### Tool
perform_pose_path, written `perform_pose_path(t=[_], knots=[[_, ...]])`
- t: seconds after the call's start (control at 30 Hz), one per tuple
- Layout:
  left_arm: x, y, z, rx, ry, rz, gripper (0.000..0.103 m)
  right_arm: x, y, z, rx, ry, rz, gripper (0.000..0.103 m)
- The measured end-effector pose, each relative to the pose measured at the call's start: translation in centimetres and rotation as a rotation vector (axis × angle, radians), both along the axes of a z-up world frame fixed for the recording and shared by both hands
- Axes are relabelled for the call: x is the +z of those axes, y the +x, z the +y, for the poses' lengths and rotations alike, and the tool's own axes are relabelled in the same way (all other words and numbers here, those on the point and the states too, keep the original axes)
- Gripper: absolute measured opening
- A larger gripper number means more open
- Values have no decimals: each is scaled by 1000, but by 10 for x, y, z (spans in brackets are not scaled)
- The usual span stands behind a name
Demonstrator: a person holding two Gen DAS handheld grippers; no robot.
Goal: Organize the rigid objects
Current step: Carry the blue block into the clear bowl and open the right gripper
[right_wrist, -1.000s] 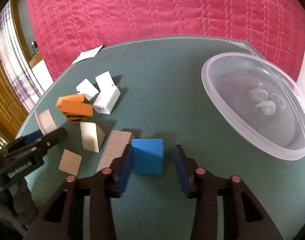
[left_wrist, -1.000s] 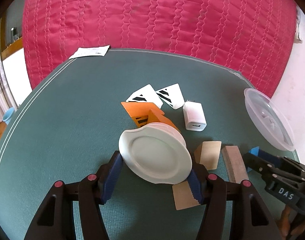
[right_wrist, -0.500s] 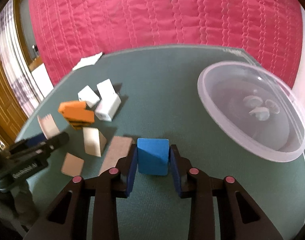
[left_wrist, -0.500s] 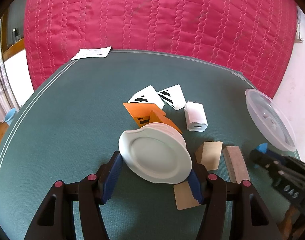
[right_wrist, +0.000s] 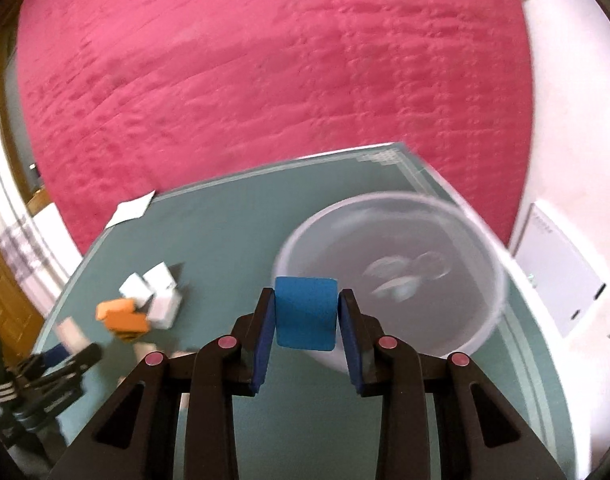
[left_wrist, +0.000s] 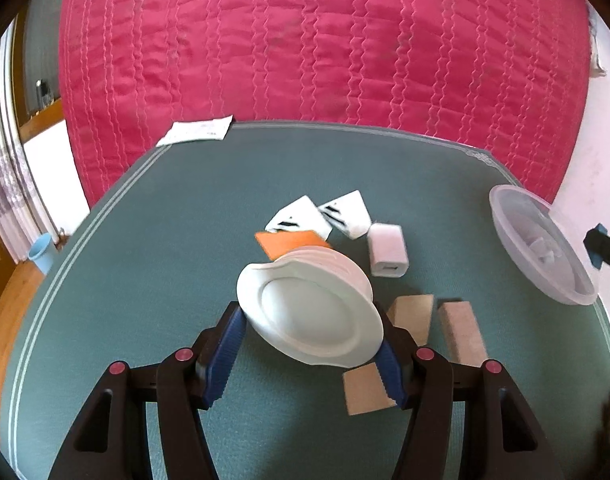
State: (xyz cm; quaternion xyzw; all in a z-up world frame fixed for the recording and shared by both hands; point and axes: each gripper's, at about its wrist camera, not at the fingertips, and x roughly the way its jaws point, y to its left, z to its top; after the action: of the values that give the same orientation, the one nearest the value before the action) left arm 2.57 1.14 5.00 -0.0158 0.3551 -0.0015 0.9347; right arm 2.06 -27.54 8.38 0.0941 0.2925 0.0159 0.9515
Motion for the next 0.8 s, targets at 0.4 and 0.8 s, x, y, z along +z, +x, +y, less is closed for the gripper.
perform_pose_path(t=[0.4, 0.8], knots=[[31, -8, -35, -56, 35, -71, 64, -24, 32, -61, -119, 34, 54, 33], [67, -17, -54, -76, 75, -141, 64, -41, 34, -80, -165, 63, 55, 33]])
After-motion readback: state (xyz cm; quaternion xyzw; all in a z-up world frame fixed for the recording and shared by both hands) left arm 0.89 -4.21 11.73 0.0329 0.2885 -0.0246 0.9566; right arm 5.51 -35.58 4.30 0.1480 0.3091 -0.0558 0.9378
